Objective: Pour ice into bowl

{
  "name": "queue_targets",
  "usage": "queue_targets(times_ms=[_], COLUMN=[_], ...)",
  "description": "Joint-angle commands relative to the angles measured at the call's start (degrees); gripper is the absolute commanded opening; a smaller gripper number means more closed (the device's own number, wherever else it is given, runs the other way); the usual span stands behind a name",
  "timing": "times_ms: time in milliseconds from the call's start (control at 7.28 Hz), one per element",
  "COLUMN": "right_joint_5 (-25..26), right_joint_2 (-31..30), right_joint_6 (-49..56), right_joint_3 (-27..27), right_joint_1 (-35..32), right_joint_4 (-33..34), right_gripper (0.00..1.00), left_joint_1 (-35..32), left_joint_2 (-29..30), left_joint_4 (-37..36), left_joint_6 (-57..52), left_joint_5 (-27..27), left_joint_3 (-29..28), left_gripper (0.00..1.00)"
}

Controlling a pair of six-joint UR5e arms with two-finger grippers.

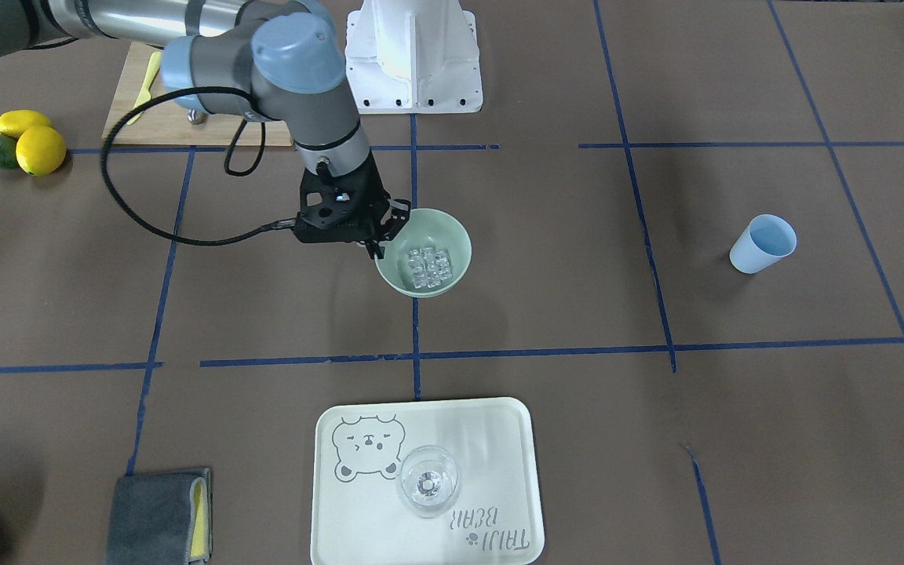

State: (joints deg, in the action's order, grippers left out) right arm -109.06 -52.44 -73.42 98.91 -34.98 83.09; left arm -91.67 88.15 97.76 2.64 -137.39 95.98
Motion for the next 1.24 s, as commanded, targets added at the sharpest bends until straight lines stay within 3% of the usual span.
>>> queue_targets(times_ms=[0,412,550,824,1099], right_joint_5=[-4.4,-14.9,-17.1,-20.0,-20.3], right_joint_2=[-10.0,-22.9,-28.6,-38.2,-39.3], right_joint_6=[10.7,31.6,39.7,43.1,42.3], right_joint_3=[8.2,9.1,8.6,7.2,-2.3], right_joint_1=[-5.4,-18.7,-22.4,-25.4,-25.3], right_joint_4=[-0.5,-0.6,-3.9,-12.2,-25.8], right_gripper=[0.00,0.00,0.00,0.00,0.00], left_joint_1=[0.2,0.9,0.9,1.0,1.0], left_joint_2=[0.1,-1.0,-1.1,-1.1,-1.1], left_joint_4=[0.0,-0.5,-0.5,-0.4,-0.2], left_joint_6=[-0.1,-7.7,-7.7,-7.8,-7.8], left_joint_5=[0.1,0.1,0.1,0.0,0.0], left_joint_3=[0.0,-0.3,-0.3,-0.3,-0.3], left_gripper=[1.00,1.00,1.00,1.00,1.00])
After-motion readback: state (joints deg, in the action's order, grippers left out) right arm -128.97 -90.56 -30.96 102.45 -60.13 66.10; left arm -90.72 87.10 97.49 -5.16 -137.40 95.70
